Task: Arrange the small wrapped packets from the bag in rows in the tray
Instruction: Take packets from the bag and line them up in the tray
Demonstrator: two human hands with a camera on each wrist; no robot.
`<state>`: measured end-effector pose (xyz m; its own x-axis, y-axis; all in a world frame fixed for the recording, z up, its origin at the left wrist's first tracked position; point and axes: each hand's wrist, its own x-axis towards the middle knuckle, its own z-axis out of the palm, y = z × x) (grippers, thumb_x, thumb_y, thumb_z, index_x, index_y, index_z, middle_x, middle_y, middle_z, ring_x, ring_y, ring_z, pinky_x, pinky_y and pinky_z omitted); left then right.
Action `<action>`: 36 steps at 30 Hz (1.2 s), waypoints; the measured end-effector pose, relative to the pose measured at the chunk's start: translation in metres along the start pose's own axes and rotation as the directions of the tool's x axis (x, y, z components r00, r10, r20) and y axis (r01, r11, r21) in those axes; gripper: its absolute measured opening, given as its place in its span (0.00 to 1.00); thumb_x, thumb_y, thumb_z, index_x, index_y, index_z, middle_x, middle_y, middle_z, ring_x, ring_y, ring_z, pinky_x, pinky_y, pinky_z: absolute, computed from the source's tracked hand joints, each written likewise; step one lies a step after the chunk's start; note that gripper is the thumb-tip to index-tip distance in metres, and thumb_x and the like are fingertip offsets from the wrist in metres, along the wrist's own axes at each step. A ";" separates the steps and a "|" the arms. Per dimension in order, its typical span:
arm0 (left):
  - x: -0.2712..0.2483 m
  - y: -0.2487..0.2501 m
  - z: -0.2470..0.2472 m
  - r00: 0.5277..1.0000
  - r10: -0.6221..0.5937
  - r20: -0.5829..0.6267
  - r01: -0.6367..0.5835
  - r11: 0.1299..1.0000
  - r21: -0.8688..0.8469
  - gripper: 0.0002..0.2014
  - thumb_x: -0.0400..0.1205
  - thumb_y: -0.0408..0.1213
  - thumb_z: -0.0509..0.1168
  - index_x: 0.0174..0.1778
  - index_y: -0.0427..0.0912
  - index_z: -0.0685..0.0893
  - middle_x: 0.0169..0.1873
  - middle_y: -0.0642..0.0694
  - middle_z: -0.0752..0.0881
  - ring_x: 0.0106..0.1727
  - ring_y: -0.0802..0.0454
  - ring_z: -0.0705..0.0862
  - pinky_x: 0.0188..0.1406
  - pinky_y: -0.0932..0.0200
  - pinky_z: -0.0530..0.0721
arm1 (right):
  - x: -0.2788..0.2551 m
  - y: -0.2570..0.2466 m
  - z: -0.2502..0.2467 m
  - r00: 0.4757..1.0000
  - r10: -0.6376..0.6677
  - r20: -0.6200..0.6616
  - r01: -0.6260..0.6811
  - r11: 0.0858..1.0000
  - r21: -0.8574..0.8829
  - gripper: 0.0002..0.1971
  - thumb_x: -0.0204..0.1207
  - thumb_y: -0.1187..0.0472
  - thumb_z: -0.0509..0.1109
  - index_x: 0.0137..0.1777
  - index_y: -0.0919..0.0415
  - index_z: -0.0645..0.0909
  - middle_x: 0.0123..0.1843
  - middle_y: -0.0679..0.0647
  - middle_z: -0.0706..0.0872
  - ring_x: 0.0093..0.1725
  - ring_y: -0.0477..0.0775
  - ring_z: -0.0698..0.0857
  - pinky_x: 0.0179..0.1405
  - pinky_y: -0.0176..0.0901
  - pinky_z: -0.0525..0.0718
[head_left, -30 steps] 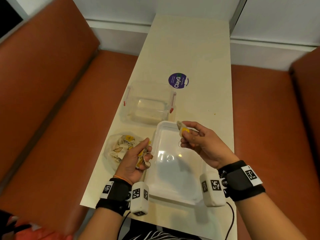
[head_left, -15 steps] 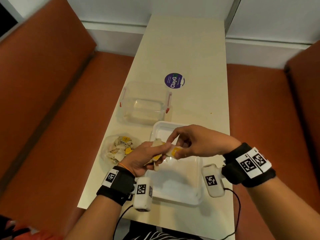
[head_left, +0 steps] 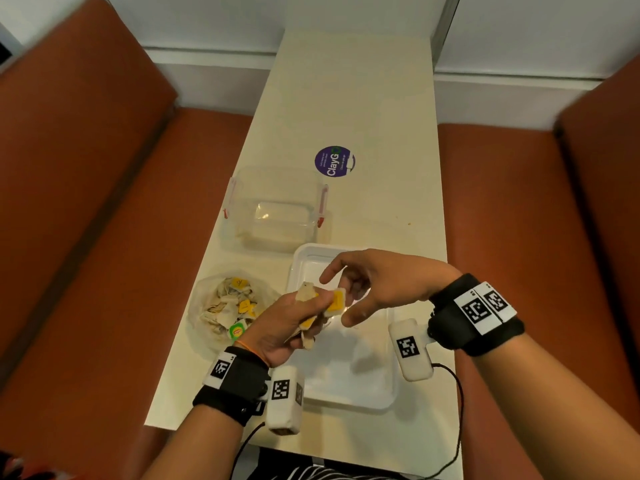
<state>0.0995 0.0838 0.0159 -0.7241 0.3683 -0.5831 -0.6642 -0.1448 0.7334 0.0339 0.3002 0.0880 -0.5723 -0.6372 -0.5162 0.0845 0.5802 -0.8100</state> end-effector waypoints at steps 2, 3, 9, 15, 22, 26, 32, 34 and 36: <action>-0.001 -0.003 -0.003 1.000 0.029 0.009 -0.028 0.992 -0.123 0.19 0.72 0.58 0.82 0.46 0.48 0.89 0.36 0.46 0.78 0.25 0.59 0.71 0.16 0.66 0.58 | 0.000 0.012 0.005 0.995 -0.027 -0.094 0.030 0.999 0.033 0.38 0.62 0.55 0.92 0.71 0.43 0.78 0.52 0.49 0.91 0.53 0.54 0.89 0.60 0.47 0.89; -0.002 -0.003 -0.005 0.999 0.045 0.008 -0.043 0.984 -0.174 0.20 0.73 0.58 0.83 0.47 0.47 0.88 0.36 0.46 0.77 0.25 0.59 0.71 0.16 0.66 0.56 | 0.001 0.017 0.012 0.990 -0.022 -0.137 0.022 1.000 0.002 0.42 0.60 0.52 0.93 0.73 0.41 0.77 0.54 0.46 0.90 0.53 0.49 0.88 0.60 0.45 0.89; -0.017 0.006 -0.009 0.994 0.106 -0.017 -0.107 0.961 -0.254 0.09 0.86 0.48 0.72 0.49 0.48 0.83 0.38 0.48 0.78 0.22 0.61 0.70 0.13 0.67 0.57 | 0.018 0.037 0.062 0.955 -0.007 -0.297 0.024 0.998 0.055 0.12 0.73 0.53 0.86 0.53 0.53 0.92 0.44 0.48 0.94 0.39 0.46 0.91 0.42 0.40 0.88; -0.027 0.006 -0.013 0.992 0.113 -0.062 -0.124 0.962 -0.242 0.08 0.87 0.45 0.70 0.44 0.50 0.84 0.35 0.47 0.77 0.21 0.60 0.69 0.11 0.69 0.62 | 0.004 0.038 0.062 0.860 0.064 -0.507 0.141 0.923 0.357 0.04 0.79 0.62 0.81 0.50 0.61 0.93 0.42 0.56 0.95 0.42 0.56 0.94 0.44 0.47 0.94; -0.028 -0.007 -0.008 0.991 0.107 -0.085 -0.123 0.970 -0.208 0.09 0.85 0.48 0.74 0.43 0.50 0.85 0.37 0.45 0.77 0.23 0.59 0.69 0.13 0.67 0.59 | -0.003 0.024 0.058 0.829 0.113 -0.548 0.168 0.885 0.435 0.05 0.78 0.61 0.81 0.50 0.61 0.94 0.46 0.52 0.96 0.44 0.56 0.95 0.49 0.53 0.95; -0.025 -0.011 -0.001 0.985 0.130 -0.111 -0.145 0.979 -0.144 0.11 0.85 0.50 0.75 0.53 0.47 0.86 0.37 0.45 0.79 0.25 0.57 0.70 0.14 0.66 0.60 | 0.000 0.015 0.069 0.862 0.115 -0.493 0.159 0.863 0.480 0.07 0.78 0.62 0.81 0.51 0.66 0.93 0.44 0.59 0.95 0.44 0.58 0.96 0.50 0.52 0.95; -0.022 -0.013 0.006 0.959 0.171 -0.225 -0.196 0.976 -0.093 0.16 0.80 0.51 0.78 0.53 0.45 0.86 0.35 0.46 0.81 0.25 0.56 0.72 0.15 0.66 0.63 | -0.005 0.015 0.073 0.904 0.040 -0.426 0.176 0.872 0.456 0.07 0.80 0.63 0.79 0.57 0.60 0.93 0.48 0.54 0.96 0.51 0.53 0.95 0.58 0.45 0.92; -0.020 -0.014 0.007 0.945 0.185 -0.269 -0.204 0.978 -0.045 0.14 0.78 0.52 0.81 0.48 0.49 0.87 0.34 0.47 0.83 0.26 0.55 0.74 0.18 0.65 0.66 | -0.009 0.018 0.071 0.933 0.015 -0.359 0.155 0.885 0.439 0.11 0.78 0.67 0.79 0.59 0.57 0.92 0.51 0.52 0.96 0.55 0.51 0.94 0.62 0.47 0.91; -0.019 -0.015 0.008 0.934 0.202 -0.294 -0.210 0.978 0.003 0.14 0.76 0.54 0.81 0.46 0.50 0.87 0.32 0.47 0.82 0.28 0.53 0.74 0.23 0.63 0.67 | -0.011 0.017 0.070 0.943 0.013 -0.334 0.151 0.876 0.459 0.12 0.76 0.63 0.83 0.60 0.58 0.92 0.52 0.52 0.96 0.55 0.51 0.94 0.62 0.46 0.90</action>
<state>0.1250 0.0861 0.0191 -0.8651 0.0451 -0.4995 -0.4967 -0.2160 0.8406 0.0985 0.2823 0.0604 -0.8106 -0.4240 -0.4039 0.3620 0.1793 -0.9148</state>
